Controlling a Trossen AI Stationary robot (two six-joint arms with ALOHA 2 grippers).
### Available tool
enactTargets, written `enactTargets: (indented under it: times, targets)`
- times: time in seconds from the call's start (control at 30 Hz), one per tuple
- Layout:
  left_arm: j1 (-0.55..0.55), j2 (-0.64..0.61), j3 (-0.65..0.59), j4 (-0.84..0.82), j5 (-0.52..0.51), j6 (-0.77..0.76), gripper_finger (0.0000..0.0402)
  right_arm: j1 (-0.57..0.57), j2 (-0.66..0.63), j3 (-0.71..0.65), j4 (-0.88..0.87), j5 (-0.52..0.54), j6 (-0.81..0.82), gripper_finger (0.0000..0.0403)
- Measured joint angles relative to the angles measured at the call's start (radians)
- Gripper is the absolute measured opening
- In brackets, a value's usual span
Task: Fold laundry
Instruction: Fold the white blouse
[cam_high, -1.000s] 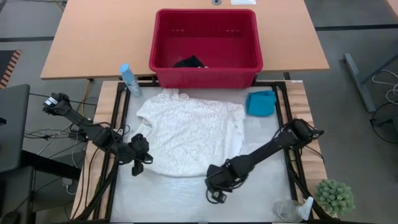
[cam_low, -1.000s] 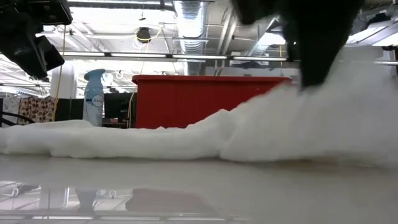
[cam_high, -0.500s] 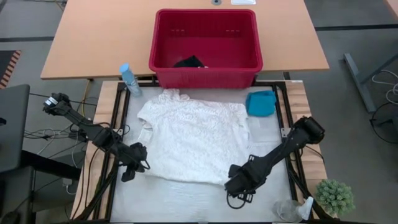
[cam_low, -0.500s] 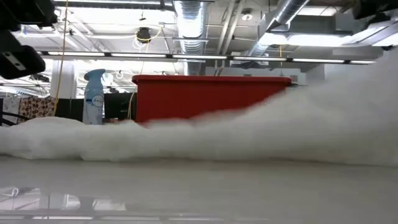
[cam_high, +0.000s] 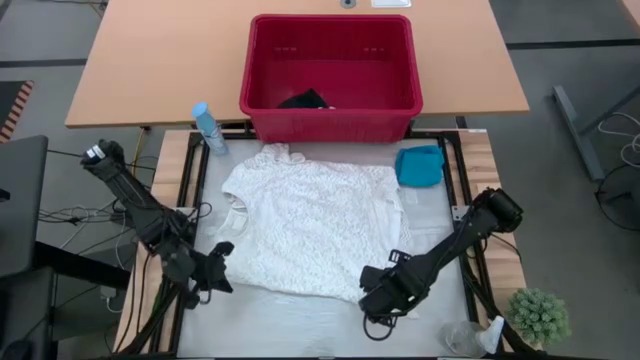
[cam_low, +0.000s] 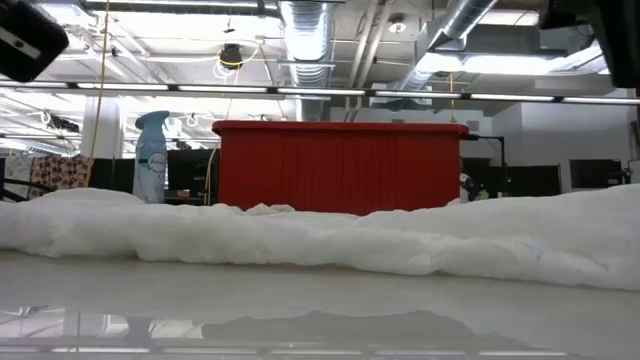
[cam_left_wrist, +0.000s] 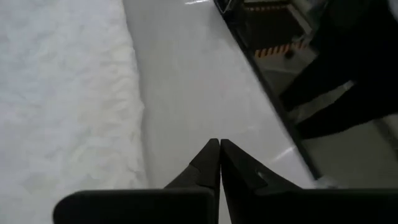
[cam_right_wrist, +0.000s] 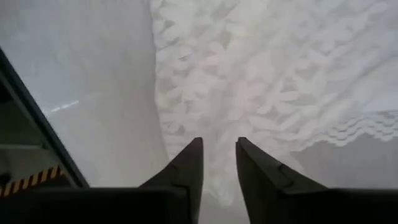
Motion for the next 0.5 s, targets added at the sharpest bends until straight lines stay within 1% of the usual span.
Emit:
enactTargets:
  times: [0.07, 0.17, 0.33, 0.5]
  targets:
    - [-0.033, 0.024, 0.0, 0.011, -0.04, 0.065, 0.0009, 0.001, 0.0, 0.0, 0.014, 0.003, -0.001, 0.0139]
    - [-0.055, 0.082, 0.0, 0.058, -0.085, 0.124, 0.0031, 0.002, 0.0, 0.0, 0.036, 0.021, 0.006, 0.0157]
    - [-0.054, 0.205, 0.0, 0.111, -0.11, 0.168, 0.0085, 0.001, 0.0, 0.0, 0.085, 0.036, 0.008, 0.0174]
    - [-0.054, 0.319, 0.0, 0.134, -0.189, 0.177, 0.0146, 0.002, 0.0, 0.0, 0.107, 0.075, 0.009, 0.0174]
